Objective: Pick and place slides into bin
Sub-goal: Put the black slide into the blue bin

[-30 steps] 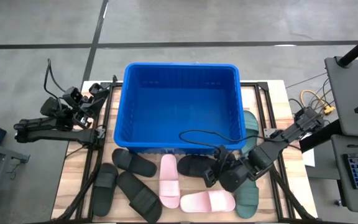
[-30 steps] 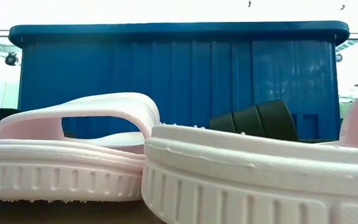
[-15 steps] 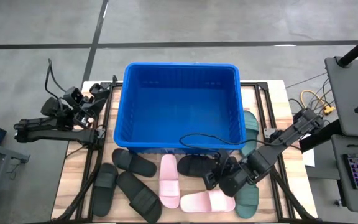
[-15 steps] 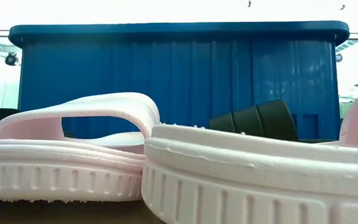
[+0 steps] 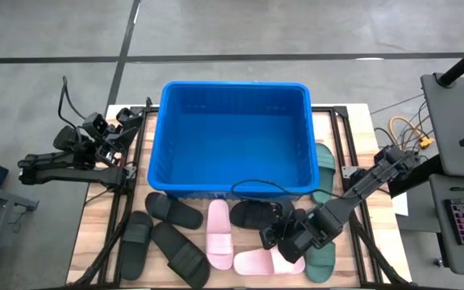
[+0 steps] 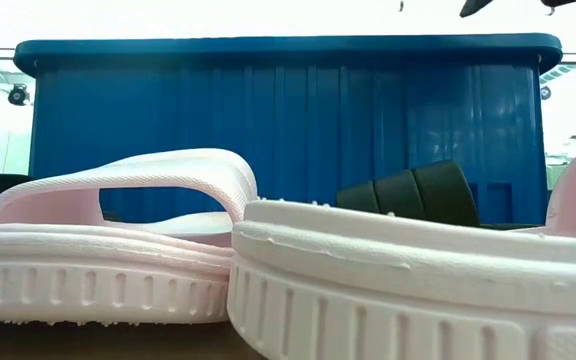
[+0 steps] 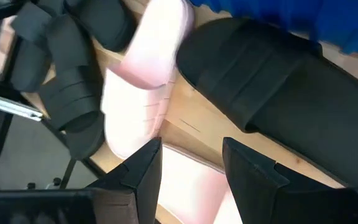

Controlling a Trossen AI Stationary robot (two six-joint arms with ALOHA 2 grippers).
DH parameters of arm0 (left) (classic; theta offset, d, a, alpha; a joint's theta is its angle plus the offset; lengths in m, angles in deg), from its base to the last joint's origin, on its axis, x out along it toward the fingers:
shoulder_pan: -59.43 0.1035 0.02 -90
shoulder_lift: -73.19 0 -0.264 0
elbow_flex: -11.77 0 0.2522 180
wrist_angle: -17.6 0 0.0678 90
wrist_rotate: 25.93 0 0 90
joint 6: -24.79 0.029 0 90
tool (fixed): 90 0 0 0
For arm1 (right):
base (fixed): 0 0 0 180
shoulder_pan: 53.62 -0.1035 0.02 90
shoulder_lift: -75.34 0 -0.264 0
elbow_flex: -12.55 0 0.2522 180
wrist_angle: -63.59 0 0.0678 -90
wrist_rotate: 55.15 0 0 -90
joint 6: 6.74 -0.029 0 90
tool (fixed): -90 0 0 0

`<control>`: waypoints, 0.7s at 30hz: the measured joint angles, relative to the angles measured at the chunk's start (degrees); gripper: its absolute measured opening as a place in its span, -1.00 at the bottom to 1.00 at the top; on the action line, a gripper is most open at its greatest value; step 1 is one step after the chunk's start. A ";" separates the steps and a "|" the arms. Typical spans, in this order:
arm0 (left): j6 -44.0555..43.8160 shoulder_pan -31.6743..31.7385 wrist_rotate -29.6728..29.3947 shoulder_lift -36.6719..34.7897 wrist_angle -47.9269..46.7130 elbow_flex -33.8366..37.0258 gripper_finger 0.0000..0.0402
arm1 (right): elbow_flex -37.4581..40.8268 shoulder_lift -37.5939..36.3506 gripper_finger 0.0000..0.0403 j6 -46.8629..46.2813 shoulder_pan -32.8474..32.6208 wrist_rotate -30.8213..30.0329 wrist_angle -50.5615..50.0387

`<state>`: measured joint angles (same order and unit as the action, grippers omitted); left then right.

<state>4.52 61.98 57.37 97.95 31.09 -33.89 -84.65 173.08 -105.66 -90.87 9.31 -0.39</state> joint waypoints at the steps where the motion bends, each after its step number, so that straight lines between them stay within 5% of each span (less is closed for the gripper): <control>1: 0.00 -0.01 0.01 0.00 0.00 0.00 -0.06 | 0.00 0.42 -0.21 -1.09 -0.01 0.00 -0.46; 21: 1.55 -0.02 0.02 0.52 -0.79 0.07 -0.06 | 0.13 6.60 -0.21 -20.15 -0.35 -0.50 -7.02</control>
<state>6.07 61.96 57.40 98.47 30.30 -33.82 -84.52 179.67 -125.80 -91.22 8.81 -7.41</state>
